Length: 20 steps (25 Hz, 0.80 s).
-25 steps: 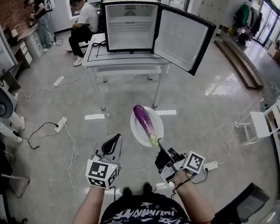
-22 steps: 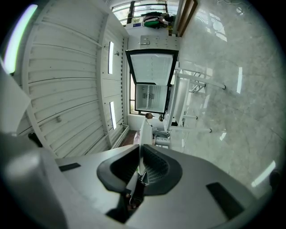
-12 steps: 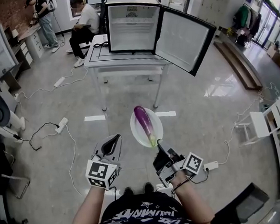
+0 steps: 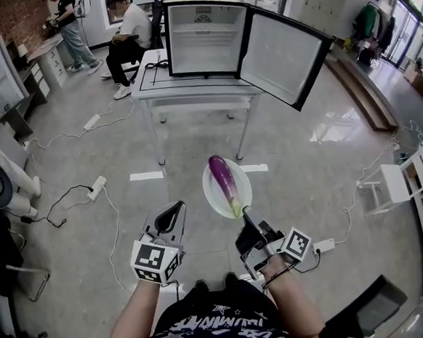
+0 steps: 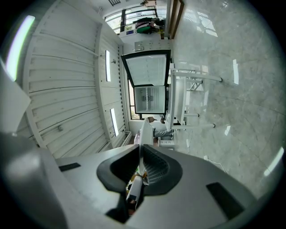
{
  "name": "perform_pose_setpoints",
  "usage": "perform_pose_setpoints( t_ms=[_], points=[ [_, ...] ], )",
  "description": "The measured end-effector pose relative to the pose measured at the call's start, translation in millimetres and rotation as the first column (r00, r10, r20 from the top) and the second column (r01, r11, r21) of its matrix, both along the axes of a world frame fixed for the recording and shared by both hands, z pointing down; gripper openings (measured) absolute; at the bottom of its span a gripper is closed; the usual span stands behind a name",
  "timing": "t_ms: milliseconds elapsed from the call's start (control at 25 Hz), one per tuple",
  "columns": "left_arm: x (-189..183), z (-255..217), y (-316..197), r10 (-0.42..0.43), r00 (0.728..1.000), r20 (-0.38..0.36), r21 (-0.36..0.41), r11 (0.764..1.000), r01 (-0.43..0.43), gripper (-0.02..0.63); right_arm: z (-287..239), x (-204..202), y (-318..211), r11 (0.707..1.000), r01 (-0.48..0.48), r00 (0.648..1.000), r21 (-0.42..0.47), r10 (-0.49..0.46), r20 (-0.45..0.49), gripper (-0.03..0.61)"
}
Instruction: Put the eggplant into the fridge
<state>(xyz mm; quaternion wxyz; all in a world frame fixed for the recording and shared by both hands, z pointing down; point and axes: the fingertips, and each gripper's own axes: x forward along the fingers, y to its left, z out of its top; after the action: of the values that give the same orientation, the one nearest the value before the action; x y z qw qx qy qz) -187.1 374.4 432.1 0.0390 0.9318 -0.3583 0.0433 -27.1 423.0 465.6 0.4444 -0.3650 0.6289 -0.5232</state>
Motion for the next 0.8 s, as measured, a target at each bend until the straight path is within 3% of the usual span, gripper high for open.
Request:
perform_pose_setpoints(
  t_ms=[360, 800],
  points=[
    [-18.2, 9.4, -10.5, -0.004, 1.000, 0.004, -0.017, 1.000, 0.004, 0.009, 7.5, -9.6, -10.0, 1.000, -0.019, 1.000, -0.011, 0.019, 0.006, 0.023],
    [-4.7, 19.9, -51.4, -0.039, 0.999, -0.004, -0.029, 0.999, 0.039, 0.009, 16.7, 7.0, -56.6, 1.000, 0.013, 1.000, -0.006, -0.013, 0.017, 0.023]
  ],
)
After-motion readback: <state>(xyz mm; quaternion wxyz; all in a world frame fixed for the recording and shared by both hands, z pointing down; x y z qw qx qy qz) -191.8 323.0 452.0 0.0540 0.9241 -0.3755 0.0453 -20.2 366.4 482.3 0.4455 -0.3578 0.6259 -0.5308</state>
